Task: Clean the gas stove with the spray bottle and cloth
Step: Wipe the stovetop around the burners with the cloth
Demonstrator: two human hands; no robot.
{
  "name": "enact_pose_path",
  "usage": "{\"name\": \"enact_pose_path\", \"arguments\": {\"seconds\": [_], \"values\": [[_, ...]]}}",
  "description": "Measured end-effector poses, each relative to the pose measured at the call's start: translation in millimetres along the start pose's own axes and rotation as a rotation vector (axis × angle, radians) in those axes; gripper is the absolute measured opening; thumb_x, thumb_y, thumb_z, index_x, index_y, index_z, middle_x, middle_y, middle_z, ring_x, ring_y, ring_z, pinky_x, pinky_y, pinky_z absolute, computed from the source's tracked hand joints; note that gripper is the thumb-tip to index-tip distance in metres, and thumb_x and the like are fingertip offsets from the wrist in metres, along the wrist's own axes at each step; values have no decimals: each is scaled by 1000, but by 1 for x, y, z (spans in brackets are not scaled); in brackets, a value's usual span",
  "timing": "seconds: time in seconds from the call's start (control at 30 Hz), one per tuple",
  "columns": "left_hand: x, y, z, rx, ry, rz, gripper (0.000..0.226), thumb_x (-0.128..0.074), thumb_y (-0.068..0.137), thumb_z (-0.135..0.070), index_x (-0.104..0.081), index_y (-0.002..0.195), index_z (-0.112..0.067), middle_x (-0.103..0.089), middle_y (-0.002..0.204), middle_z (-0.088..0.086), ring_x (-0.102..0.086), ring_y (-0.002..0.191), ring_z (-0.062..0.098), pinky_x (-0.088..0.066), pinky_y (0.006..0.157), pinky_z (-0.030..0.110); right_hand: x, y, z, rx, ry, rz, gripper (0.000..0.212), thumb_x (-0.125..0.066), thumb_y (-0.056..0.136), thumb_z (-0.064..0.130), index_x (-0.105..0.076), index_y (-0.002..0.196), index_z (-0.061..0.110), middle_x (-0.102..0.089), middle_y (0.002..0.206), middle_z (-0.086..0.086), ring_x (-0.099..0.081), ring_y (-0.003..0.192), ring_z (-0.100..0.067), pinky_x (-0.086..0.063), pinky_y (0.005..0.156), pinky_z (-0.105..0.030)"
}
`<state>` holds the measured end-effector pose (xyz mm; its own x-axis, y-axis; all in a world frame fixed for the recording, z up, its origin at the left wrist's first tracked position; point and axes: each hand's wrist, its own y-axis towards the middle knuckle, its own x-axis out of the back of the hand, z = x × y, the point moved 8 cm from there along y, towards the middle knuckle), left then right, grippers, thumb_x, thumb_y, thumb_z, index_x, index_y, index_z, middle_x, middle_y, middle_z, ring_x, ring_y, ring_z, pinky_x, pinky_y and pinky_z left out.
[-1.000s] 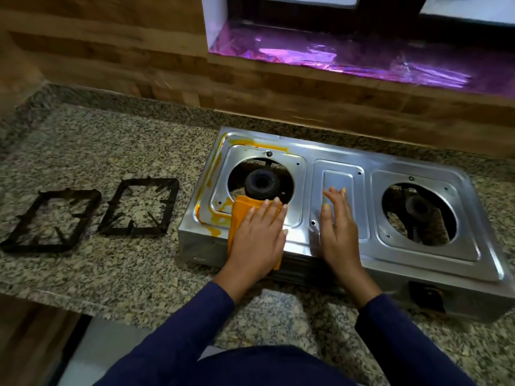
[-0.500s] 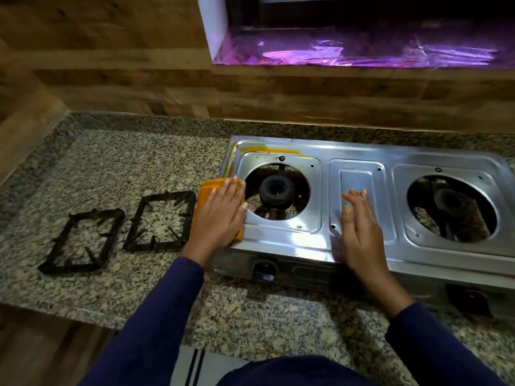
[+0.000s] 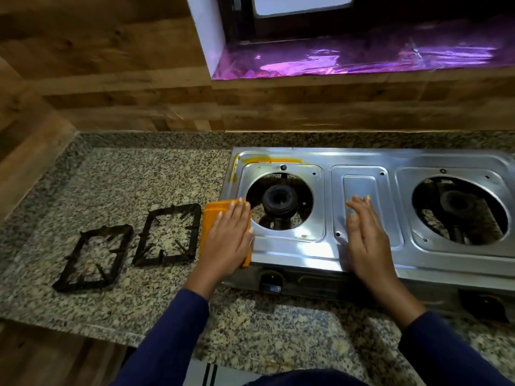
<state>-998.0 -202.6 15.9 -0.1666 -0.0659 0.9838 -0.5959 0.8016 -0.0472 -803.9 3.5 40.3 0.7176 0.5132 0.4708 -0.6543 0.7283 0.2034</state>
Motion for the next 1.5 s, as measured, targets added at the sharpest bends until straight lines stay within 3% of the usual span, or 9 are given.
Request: {"name": "enact_pose_path", "arguments": {"seconds": [0.33, 0.53, 0.73, 0.9, 0.97, 1.07, 1.2, 1.3, 1.5], "values": [[24, 155, 22, -13, 32, 19, 61, -17, 105, -45, -3, 157, -16, 1, 165, 1, 2, 151, 14, -2, 122, 38, 3, 1, -2, -35, 38, -23, 46, -30, 98, 50, -51, 133, 28, -43, 152, 0, -19, 148, -4, -18, 113, -8], [15, 218, -14, 28, -53, 116, 64, -16, 105, -43, 3, 156, -9, 11, 164, 9, 11, 151, 20, 5, 121, 40, 5, 0, -11, -64, 148, -74, 46, -31, 100, 54, -52, 131, 29, -45, 150, 3, -21, 148, -2, -37, 113, -50], [-3, 237, -108, -33, -51, 218, 72, -15, 103, -50, 10, 154, -6, 16, 163, 10, 16, 150, 24, 9, 120, 43, 7, 1, 0, -66, 280, -82, 31, -36, 99, 46, -54, 123, 47, -46, 146, 14, -33, 143, -6, -44, 103, -18], [-14, 229, -170, -86, -192, 329, 73, -14, 103, -52, 14, 153, -7, 25, 160, 11, 26, 147, 24, 16, 118, 43, 8, 5, -20, -167, 351, -100, 33, -37, 97, 54, -58, 121, 46, -54, 138, 19, -59, 123, -11, -49, 100, -40], [-3, 221, -176, -123, -371, 355, 69, -15, 104, -49, 8, 155, -9, 23, 161, 9, 25, 147, 21, 15, 119, 42, 11, 14, -21, -199, 351, -104, 31, -40, 98, 54, -58, 120, 43, -58, 134, 11, -62, 118, -12, -50, 96, -37], [29, 202, -132, -123, -497, 128, 59, -22, 106, -41, -7, 157, -14, 7, 164, 3, 12, 150, 16, 10, 120, 42, 13, 52, 11, -38, 110, -54, 29, -47, 98, 34, -55, 125, 28, -56, 130, 7, -53, 122, -6, -42, 98, -19], [47, 134, -6, 74, -429, -182, 52, -28, 106, -36, -18, 155, -21, -9, 163, -5, -2, 150, 9, -3, 122, 41, -41, 129, 27, 71, -357, 211, 55, -45, 101, 44, -36, 148, 17, -27, 160, -4, -17, 149, -18, -20, 120, -41], [28, 83, 63, 220, -488, -118, 59, -24, 103, -46, -14, 156, -22, -6, 163, -6, 1, 150, 9, -7, 123, 41, -88, 173, 4, -11, -705, 332, 79, -32, 98, 59, -10, 156, 10, 1, 165, -12, 4, 152, -25, 0, 123, -45], [-3, 42, 73, 330, -880, -28, 54, -30, 104, -43, -11, 154, -41, -23, 146, -22, -22, 133, -1, -24, 107, 23, -185, 188, 40, 93, -803, 384, 71, -24, 102, 45, -7, 155, 2, -1, 164, -17, 2, 152, -29, 3, 122, -46]]}}
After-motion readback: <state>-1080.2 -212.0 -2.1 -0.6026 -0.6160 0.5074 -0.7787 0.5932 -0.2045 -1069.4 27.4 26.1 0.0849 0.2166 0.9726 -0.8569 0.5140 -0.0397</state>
